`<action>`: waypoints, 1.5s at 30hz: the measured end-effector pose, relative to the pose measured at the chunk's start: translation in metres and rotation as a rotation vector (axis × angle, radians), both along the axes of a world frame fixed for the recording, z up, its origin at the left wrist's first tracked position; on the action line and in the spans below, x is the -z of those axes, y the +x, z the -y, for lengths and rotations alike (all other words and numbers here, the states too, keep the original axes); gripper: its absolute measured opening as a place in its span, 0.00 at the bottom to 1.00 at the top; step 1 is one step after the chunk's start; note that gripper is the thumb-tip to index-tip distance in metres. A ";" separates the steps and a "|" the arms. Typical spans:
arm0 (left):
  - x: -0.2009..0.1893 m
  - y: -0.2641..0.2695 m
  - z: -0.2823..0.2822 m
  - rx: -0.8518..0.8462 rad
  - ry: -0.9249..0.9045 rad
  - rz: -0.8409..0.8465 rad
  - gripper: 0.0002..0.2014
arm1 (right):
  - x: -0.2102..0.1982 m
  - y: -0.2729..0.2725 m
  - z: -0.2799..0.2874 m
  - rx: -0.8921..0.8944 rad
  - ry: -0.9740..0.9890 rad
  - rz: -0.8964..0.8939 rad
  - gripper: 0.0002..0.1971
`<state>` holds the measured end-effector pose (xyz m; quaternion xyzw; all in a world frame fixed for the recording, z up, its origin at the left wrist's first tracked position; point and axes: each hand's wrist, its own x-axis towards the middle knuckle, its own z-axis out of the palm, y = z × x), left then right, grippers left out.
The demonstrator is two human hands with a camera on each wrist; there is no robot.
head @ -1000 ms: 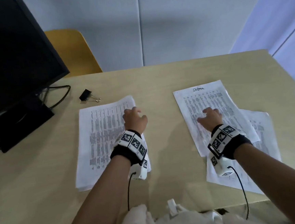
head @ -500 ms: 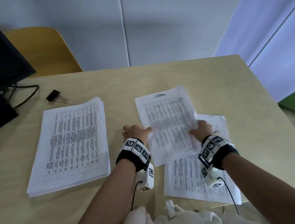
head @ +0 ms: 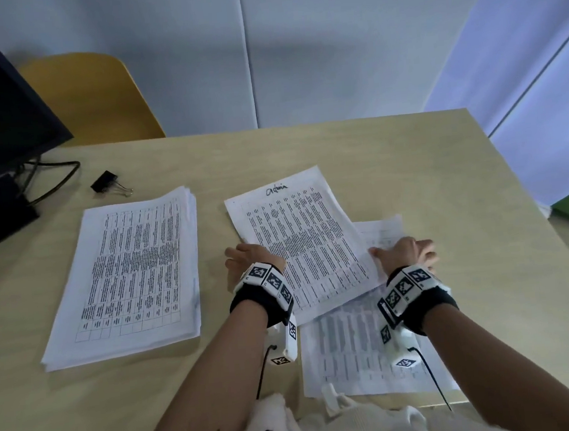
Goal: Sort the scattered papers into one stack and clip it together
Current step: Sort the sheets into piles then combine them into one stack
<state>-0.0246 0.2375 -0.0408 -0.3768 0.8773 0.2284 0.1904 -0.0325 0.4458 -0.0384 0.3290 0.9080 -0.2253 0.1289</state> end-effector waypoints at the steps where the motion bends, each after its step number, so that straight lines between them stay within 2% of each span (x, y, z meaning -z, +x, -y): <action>1: 0.000 -0.001 0.000 0.011 0.006 0.008 0.34 | -0.002 -0.003 0.003 -0.047 -0.060 -0.018 0.19; 3: 0.000 -0.001 0.001 0.042 0.025 0.025 0.29 | -0.010 -0.010 0.004 -0.132 -0.152 -0.105 0.10; 5: 0.000 -0.002 0.007 0.062 0.055 0.022 0.23 | -0.033 -0.019 0.004 -0.161 -0.162 -0.264 0.08; 11: -0.006 -0.008 0.035 0.126 0.149 -0.029 0.18 | -0.147 -0.050 0.008 -0.041 -0.114 -0.897 0.14; 13: -0.008 -0.008 0.043 0.151 0.172 -0.023 0.17 | -0.170 -0.063 0.007 0.014 -0.134 -1.122 0.16; 15: -0.010 -0.008 0.048 0.190 0.203 -0.017 0.17 | -0.182 -0.077 0.005 0.078 -0.241 -1.335 0.17; 17: -0.013 -0.006 0.053 0.211 0.247 0.002 0.17 | -0.183 -0.091 0.002 0.104 -0.325 -1.446 0.17; 19: -0.015 -0.005 0.059 0.209 0.289 0.010 0.18 | -0.177 -0.096 0.003 0.087 -0.397 -1.426 0.14; 21: -0.014 -0.004 0.064 0.185 0.319 0.016 0.22 | -0.163 -0.096 0.005 0.063 -0.430 -1.314 0.11; 23: -0.014 -0.005 0.069 0.166 0.338 0.027 0.23 | -0.138 -0.093 0.008 0.026 -0.410 -1.119 0.15; 25: -0.017 -0.005 0.070 0.151 0.378 0.014 0.20 | -0.106 -0.086 0.014 -0.074 -0.369 -0.882 0.17; 29: -0.023 -0.009 0.065 0.041 0.468 -0.025 0.30 | -0.049 -0.062 0.028 -0.235 -0.438 -0.553 0.08; 32: -0.022 -0.004 0.059 0.112 0.533 -0.044 0.33 | -0.020 -0.045 0.033 -0.234 -0.453 -0.401 0.07; 34: -0.016 -0.001 0.055 0.220 0.562 -0.040 0.30 | -0.008 -0.039 0.037 -0.181 -0.468 -0.355 0.08; 38: -0.011 0.001 0.047 0.243 0.535 -0.305 0.06 | -0.002 -0.031 0.039 0.050 -0.449 -0.346 0.18; 40: -0.023 0.000 0.046 0.212 0.485 -0.458 0.06 | -0.001 -0.029 0.034 0.089 -0.452 -0.309 0.25; 42: -0.039 -0.004 0.048 0.162 0.511 -0.588 0.12 | -0.006 -0.032 0.034 0.075 -0.693 -0.262 0.28; 44: -0.058 -0.007 0.048 0.123 0.571 -0.707 0.15 | -0.022 -0.037 0.039 0.023 -0.907 -0.315 0.20; 45: -0.068 -0.009 0.047 0.105 0.598 -0.769 0.14 | -0.036 -0.039 0.043 -0.019 -0.933 -0.407 0.15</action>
